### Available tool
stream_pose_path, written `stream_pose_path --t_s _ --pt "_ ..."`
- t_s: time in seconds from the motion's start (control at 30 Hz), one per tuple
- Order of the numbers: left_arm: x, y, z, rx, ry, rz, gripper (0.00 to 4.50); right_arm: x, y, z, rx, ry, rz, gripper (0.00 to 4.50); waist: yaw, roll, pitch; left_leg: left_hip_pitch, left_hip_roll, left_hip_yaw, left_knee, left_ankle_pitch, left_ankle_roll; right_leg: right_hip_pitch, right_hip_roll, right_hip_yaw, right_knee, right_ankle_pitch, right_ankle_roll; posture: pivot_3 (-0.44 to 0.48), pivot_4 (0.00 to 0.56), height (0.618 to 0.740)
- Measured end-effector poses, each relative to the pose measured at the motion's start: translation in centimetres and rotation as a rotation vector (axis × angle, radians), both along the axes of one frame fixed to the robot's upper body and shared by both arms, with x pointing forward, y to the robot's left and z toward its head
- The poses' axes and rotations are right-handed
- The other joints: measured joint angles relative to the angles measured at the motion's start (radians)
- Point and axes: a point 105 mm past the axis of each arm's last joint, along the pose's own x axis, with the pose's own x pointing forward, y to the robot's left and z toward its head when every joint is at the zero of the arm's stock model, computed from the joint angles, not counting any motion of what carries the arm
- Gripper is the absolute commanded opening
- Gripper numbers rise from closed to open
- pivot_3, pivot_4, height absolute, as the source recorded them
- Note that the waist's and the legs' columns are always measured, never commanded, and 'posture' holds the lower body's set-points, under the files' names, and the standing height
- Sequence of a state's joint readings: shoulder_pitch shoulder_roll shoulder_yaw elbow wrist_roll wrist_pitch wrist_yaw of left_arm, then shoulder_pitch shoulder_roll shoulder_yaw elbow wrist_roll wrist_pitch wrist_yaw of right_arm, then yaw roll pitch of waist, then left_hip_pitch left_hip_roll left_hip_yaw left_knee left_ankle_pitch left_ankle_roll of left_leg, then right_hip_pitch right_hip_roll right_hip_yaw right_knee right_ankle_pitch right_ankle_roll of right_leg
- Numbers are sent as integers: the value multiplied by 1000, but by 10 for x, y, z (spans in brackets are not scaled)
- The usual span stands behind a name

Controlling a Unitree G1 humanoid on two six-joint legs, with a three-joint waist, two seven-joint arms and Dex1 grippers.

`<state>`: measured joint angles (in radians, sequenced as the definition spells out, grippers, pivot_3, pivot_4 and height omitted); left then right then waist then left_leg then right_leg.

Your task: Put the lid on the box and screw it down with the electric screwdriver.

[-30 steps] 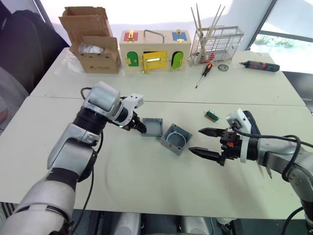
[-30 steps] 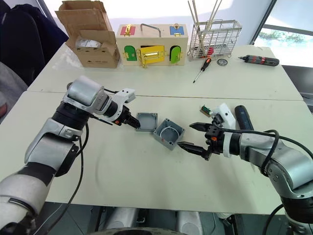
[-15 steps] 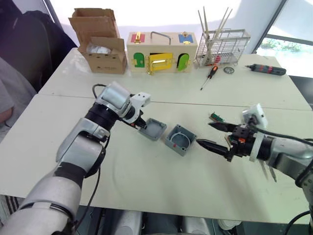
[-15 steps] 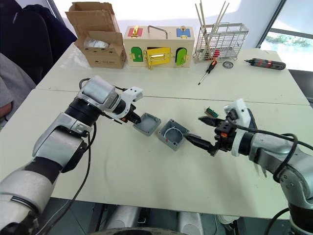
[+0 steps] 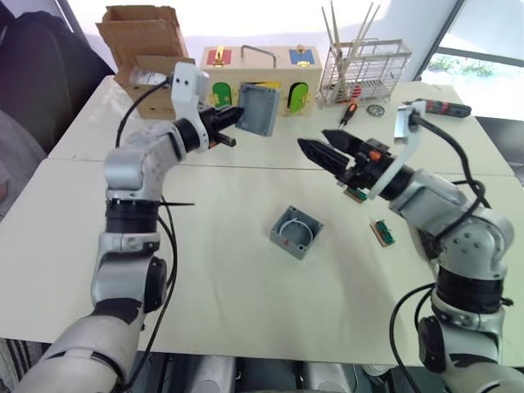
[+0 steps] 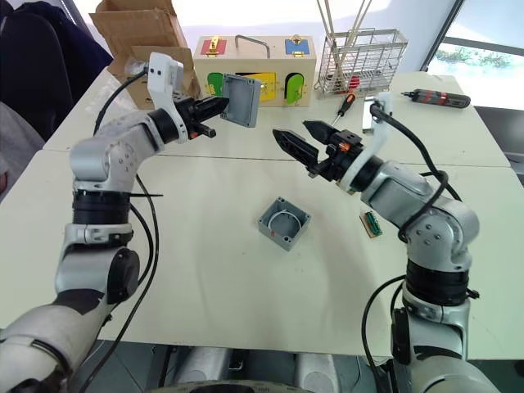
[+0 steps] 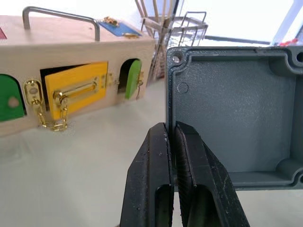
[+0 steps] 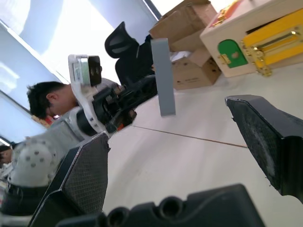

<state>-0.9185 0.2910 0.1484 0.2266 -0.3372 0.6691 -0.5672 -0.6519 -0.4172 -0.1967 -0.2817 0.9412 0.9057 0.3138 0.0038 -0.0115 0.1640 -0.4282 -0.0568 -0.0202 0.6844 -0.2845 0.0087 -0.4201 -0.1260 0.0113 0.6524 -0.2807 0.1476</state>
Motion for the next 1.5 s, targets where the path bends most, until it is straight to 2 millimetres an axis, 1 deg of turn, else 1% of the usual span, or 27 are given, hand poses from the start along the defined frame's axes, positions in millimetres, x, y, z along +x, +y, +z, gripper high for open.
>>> stream_pose_path --t_s 0.07,0.13,0.23,0.43,0.57,0.63,0.67,0.8,0.9,0.93,0.97,1.0,1.17,1.2,1.23,1.33,1.37,1.47,1.5 --pt "-3 -5 -4 2 -30 13 56 10 9 6 16 2 -2 4500 1 0 0 0 0 -1 0 0 0 0 0 0 0 0 0 0 150 735" --pt "-7 -14 0 1 -68 12 56 16 15 10 23 4 2 4500 4 0 0 0 0 -2 -1 0 0 -1 0 -1 3 0 0 0 150 735" --pt "-11 -17 10 -2 -112 19 56 21 12 9 21 10 -6 4500 0 0 0 0 0 -2 -2 0 0 -1 0 -1 6 0 0 0 150 735" --pt "-13 -26 9 -2 -116 -3 56 25 11 3 -6 21 -16 4500 -20 0 0 0 0 -2 -1 0 0 -3 0 -2 9 0 0 0 150 735" --pt "-15 -33 7 7 -113 -27 56 27 11 -1 -17 29 -21 4500 -24 0 0 0 0 -2 -2 0 0 -4 0 -2 11 0 0 0 150 735" --pt "-15 -36 6 11 -111 -38 0 27 13 -2 -16 29 -22 3985 -24 0 0 0 0 -2 -2 0 0 -4 0 -2 11 0 0 0 150 735" --pt "-16 -36 6 11 -112 -40 0 27 13 -2 -11 26 -24 3798 -24 0 0 0 0 -2 -2 0 0 -4 0 -2 11 0 0 0 150 735" --pt "-16 -36 8 5 -124 -44 0 28 15 -2 -19 17 -29 2604 -21 0 0 0 0 -2 -2 0 0 -4 0 -2 11 0 0 0 150 735" --pt "-16 -36 8 3 -124 -45 0 29 15 -2 -21 8 -34 1442 -21 0 0 0 0 -2 -2 0 0 -4 0 -2 11 0 0 0 150 735" --pt "-16 -36 8 3 -124 -45 0 29 15 -3 -21 8 -34 890 -22 0 0 0 0 -2 -2 0 0 -4 0 -2 11 0 0 0 150 735" --pt "-16 -36 8 3 -124 -42 0 28 18 -3 -19 6 -25 436 -23 0 0 0 0 -2 -2 0 0 -4 0 -2 11 0 0 0 150 735" --pt "-16 -36 8 3 -124 -42 0 28 17 -3 -19 7 -27 98 -23 0 0 0 0 -2 -2 0 0 -4 0 -2 11 0 0 0 150 735" --pt "-16 -36 8 3 -124 -43 0 28 17 -3 -20 7 -27 101 -22 0 0 0 0 -2 -2 0 0 -4 0 -2 11 0 0 0 150 735" --pt "-17 -35 7 1 -123 -47 679 28 17 -3 -21 6 -26 101 -22 0 0 0 0 -2 -2 0 0 -4 0 -2 11 0 0 0 150 735" --pt "-18 -36 7 -6 -120 -69 1023 28 16 -4 -21 0 -30 101 -22 0 0 0 0 -2 -2 0 0 -4 0 -2 11 0 0 0 150 735" --pt "-21 -36 8 -22 -116 -111 2488 30 13 -2 -24 -48 -63 101 -22 0 0 0 0 -2 -2 0 0 -4 0 -2 11 0 0 0 150 735" --pt "-21 -33 9 -37 -116 -112 3054 31 10 2 -32 -91 -93 101 -22 0 0 0 0 -2 -2 0 0 -4 0 -2 11 0 0 0 150 735" --pt "-18 -15 10 -42 -99 -85 4472 31 -2 10 -109 -221 -166 101 -23 0 0 0 0 -2 -2 0 0 -5 0 -2 11 0 0 0 150 735" --pt "-17 -6 10 -32 -96 -68 4472 29 -7 9 -141 -259 -189 101 -23 0 0 0 0 -2 -2 0 0 -5 0 -2 11 0 0 0 150 735"
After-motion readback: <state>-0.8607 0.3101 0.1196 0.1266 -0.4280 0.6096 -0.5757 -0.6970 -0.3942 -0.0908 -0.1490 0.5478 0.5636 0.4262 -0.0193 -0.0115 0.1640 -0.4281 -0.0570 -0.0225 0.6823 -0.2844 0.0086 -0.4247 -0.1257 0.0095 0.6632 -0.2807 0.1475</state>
